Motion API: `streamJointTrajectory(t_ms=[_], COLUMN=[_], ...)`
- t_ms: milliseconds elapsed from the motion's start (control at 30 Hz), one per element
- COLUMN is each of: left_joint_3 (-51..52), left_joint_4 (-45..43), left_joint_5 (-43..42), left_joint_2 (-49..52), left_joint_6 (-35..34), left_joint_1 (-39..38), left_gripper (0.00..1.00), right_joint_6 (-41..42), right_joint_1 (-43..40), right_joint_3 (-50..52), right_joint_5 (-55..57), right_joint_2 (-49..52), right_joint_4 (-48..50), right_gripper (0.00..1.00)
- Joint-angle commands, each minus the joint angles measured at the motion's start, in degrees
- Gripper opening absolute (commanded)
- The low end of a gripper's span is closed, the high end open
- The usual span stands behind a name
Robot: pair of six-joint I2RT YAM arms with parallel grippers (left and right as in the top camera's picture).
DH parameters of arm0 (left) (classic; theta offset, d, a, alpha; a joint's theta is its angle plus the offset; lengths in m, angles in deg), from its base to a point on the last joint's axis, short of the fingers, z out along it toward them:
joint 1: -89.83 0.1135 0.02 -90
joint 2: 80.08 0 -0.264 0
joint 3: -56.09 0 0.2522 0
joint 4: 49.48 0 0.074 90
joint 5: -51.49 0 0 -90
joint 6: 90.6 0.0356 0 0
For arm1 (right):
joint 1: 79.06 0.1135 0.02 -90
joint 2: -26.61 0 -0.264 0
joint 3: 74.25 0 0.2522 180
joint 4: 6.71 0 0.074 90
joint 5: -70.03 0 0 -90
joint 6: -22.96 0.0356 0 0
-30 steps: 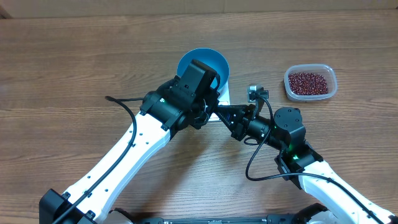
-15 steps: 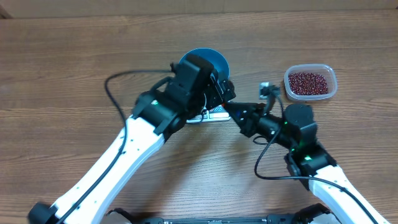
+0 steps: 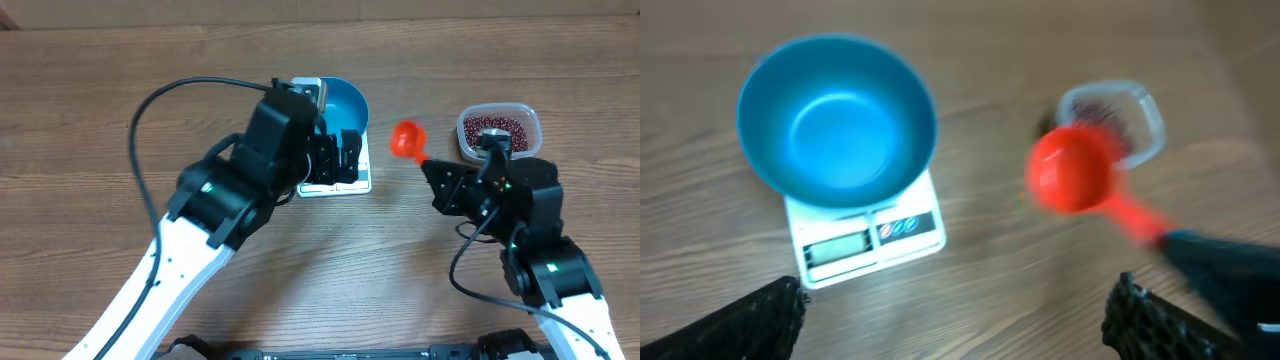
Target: Scoop item into bowl and weigh 150g on scale
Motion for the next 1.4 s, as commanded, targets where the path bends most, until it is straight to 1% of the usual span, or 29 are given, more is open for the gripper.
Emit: streamJointTrajectory(t_ms=[0,33,67,100,133,167,367,500,600,767,1033,1367], left_joint_3=[2.6,3.0,3.2,3.4,3.6,3.6,3.6,3.6,3.6,3.6,3.6,3.6], left_joint_4=[0.2,0.2,0.1,-0.1,-0.3,-0.5,-1.7,-2.9,-4.7,-7.1,-11.4,-13.4], left_joint_5=[1.5,1.5,1.5,1.5,1.5,1.5,4.2,4.3,5.0,9.2,9.2,10.3], left_joint_2=[4.3,5.6,6.9,8.3,9.8,11.3,20.1,24.7,27.2,29.7,32.7,36.1], left_joint_6=[2.7,2.7,2.7,2.7,2.7,2.7,2.8,4.7,4.8,5.1,7.7,7.9], left_joint_1=[0.1,0.1,0.1,0.1,-0.1,-0.2,-2.0,-2.9,-2.8,-2.8,-2.8,-2.8], left_gripper=[0.88,0.82,0.71,0.49,0.21,0.04,0.04,0.04,0.04,0.04,0.04,0.04], right_joint_6=[-1.8,-1.8,-1.8,-1.8,-1.8,-1.7,-1.7,-1.7,-1.7,-1.7,-1.7,-1.7], right_joint_1=[-0.3,-0.3,-0.3,-0.3,-0.3,-0.3,-0.5,-1.7,-2.9,-3.6,-3.6,-3.6], right_joint_3=[-2.0,-2.0,-2.0,-2.0,-2.0,-2.0,-2.0,-2.0,-2.0,-2.0,-2.0,-2.0], right_joint_5=[9.3,10.5,11.5,12.3,13.2,14.2,18.2,18.2,18.1,18.1,18.1,18.1], right_joint_2=[-2.5,-2.9,-3.1,-3.1,-3.1,-3.1,-3.1,-3.1,-2.9,-2.7,-2.6,-2.6], right_joint_4=[-2.3,-3.4,-4.3,-5.1,-6.0,-6.8,-9.6,-10.4,-10.6,-10.6,-10.5,-10.6], right_gripper=[0.04,0.04,0.04,0.04,0.04,0.04,0.04,0.04,0.04,0.04,0.04,0.04])
